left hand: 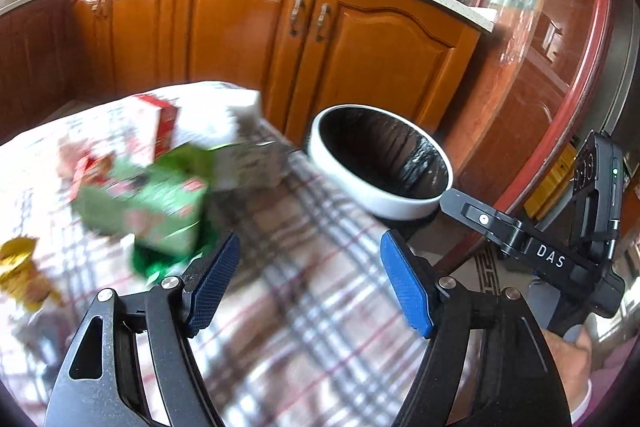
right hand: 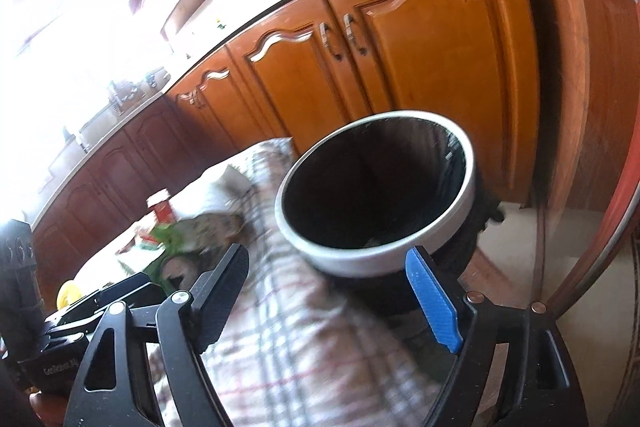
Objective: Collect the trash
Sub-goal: 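Move both open grippers back over the table toward the remaining trash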
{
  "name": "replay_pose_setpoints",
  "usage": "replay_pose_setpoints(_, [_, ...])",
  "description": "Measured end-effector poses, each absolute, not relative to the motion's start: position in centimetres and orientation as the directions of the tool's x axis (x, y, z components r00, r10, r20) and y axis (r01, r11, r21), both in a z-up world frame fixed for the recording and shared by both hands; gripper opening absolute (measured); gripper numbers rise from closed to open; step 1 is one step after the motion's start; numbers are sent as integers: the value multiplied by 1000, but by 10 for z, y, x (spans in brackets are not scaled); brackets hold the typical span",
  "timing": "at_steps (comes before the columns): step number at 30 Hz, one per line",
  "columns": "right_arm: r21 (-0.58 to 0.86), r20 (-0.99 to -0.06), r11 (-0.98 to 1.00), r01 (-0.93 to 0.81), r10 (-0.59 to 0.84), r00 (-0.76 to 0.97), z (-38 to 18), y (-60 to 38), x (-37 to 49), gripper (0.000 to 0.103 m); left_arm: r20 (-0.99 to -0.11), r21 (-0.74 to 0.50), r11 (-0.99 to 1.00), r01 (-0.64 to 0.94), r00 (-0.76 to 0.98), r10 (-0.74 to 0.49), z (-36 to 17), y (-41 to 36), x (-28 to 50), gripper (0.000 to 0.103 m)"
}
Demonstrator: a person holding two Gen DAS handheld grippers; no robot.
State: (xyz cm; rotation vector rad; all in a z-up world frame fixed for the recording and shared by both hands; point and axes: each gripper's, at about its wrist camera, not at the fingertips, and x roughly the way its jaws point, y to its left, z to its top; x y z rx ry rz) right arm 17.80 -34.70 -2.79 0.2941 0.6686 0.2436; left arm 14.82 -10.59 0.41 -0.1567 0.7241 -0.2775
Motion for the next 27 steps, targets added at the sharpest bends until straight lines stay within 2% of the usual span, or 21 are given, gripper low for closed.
replay_pose_setpoints(18, [328, -595, 895, -302, 444, 670, -38, -251, 142, 83, -612, -239, 971, -1, 776, -150, 0, -2, 78, 74])
replay_pose_setpoints(27, [296, -604, 875, -383, 482, 634, -42, -209, 142, 83, -649, -209, 970, -122, 759, -45, -13, 33, 65, 80])
